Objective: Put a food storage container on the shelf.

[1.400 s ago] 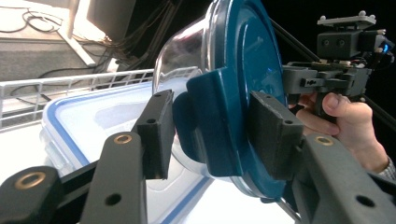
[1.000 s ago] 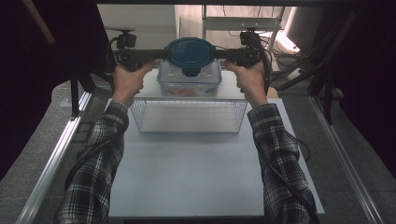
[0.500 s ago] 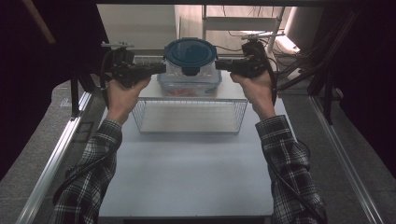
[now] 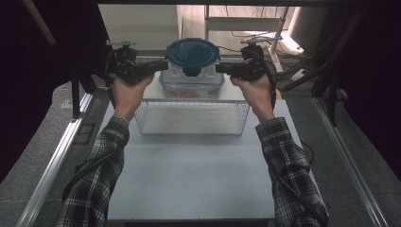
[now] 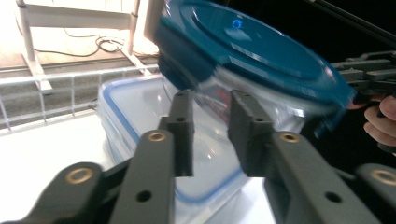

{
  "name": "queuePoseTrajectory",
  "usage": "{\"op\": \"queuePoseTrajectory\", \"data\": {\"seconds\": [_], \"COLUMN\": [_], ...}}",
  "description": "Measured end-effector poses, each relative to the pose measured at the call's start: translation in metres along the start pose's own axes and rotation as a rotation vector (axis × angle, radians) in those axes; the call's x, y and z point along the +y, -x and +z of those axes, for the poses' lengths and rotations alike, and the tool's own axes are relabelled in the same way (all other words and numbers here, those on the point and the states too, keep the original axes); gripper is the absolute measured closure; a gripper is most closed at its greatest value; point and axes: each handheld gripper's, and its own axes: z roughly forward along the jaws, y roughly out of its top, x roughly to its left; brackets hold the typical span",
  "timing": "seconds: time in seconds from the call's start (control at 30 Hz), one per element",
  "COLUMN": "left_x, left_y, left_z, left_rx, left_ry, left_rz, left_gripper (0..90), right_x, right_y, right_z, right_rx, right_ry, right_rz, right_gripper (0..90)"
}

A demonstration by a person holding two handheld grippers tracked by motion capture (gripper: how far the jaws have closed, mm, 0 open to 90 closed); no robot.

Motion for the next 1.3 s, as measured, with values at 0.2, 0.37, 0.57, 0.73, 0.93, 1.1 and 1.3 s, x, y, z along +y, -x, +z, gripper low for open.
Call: {"op": "queuePoseTrajectory", "data": {"seconds": [0.2, 0.37, 0.57, 0.73, 0.93, 1.1, 1.3], "left_x": [-0.026, -0.047, -0.069, -0.087, -0.111, -0.135, -0.162], "left_y": [0.006, 0.015, 0.029, 0.035, 0.038, 0.041, 0.045], "left_z": [-0.005, -0.008, -0.012, -0.015, -0.017, -0.015, -0.016], "left_rx": [-0.049, -0.06, -0.056, -0.058, -0.068, -0.069, -0.065], "left_ry": [0.009, -0.027, -0.096, -0.131, -0.149, -0.184, -0.216], "left_rz": [0.03, 0.072, 0.122, 0.139, 0.142, 0.159, 0.17], "left_gripper": [40.6, 26.1, 21.8, 17.4, 13.8, 12.2, 10.4], "right_x": [-0.016, -0.037, -0.066, -0.089, -0.109, -0.124, -0.147], "right_y": [-0.007, -0.018, -0.023, -0.025, -0.029, -0.033, -0.036], "right_z": [-0.006, -0.006, -0.004, -0.002, -0.004, -0.008, -0.012], "right_rx": [0.021, -0.016, -0.014, 0.006, 0.012, 0.021, 0.03], "right_ry": [-0.008, -0.02, -0.023, -0.032, -0.043, -0.05, -0.066], "right_rz": [-0.018, -0.097, -0.11, -0.114, -0.141, -0.15, -0.161], "right_gripper": [45.0, 25.4, 17.1, 11.3, 5.7, 3.8, 3.0]}}
